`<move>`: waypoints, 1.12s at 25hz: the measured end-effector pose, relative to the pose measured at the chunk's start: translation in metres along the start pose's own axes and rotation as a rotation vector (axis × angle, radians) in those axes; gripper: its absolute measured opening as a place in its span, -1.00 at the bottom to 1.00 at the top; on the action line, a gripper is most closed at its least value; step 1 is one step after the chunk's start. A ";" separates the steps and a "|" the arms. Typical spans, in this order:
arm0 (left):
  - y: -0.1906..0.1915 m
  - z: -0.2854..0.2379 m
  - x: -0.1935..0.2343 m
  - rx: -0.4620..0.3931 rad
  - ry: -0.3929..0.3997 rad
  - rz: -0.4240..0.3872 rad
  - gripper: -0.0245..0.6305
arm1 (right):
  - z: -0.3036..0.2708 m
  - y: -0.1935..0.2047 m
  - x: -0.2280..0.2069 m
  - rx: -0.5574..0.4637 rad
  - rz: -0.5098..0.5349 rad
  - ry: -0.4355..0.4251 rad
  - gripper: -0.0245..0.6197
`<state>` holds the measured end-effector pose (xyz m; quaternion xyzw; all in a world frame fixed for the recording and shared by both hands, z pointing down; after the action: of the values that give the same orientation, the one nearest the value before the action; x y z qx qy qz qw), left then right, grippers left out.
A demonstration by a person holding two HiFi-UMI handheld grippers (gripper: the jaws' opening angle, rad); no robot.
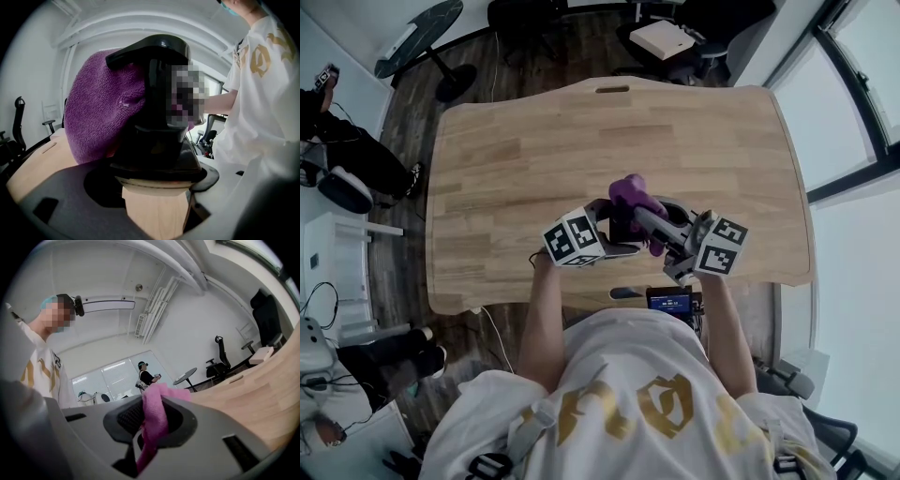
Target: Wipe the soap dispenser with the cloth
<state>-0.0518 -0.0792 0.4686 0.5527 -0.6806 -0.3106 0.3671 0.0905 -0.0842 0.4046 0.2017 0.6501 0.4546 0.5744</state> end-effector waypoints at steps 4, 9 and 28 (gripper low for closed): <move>0.000 0.002 -0.001 0.011 0.003 -0.012 0.11 | 0.002 0.002 0.002 -0.003 -0.030 -0.018 -0.76; -0.003 0.010 0.002 0.008 -0.010 -0.016 0.11 | 0.001 0.002 0.004 0.013 -0.006 -0.039 -0.76; 0.007 0.016 0.015 0.002 -0.060 0.037 0.11 | -0.017 0.023 0.029 0.188 0.059 -0.142 -0.76</move>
<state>-0.0706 -0.0924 0.4680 0.5310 -0.7017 -0.3196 0.3516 0.0610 -0.0557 0.4062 0.3055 0.6414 0.3931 0.5838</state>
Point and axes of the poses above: the fingertips, and each gripper's own axes: z backward along the fingers, x to its left, y out of its underside, the point moved 9 cm from there along z, backward along the fingers
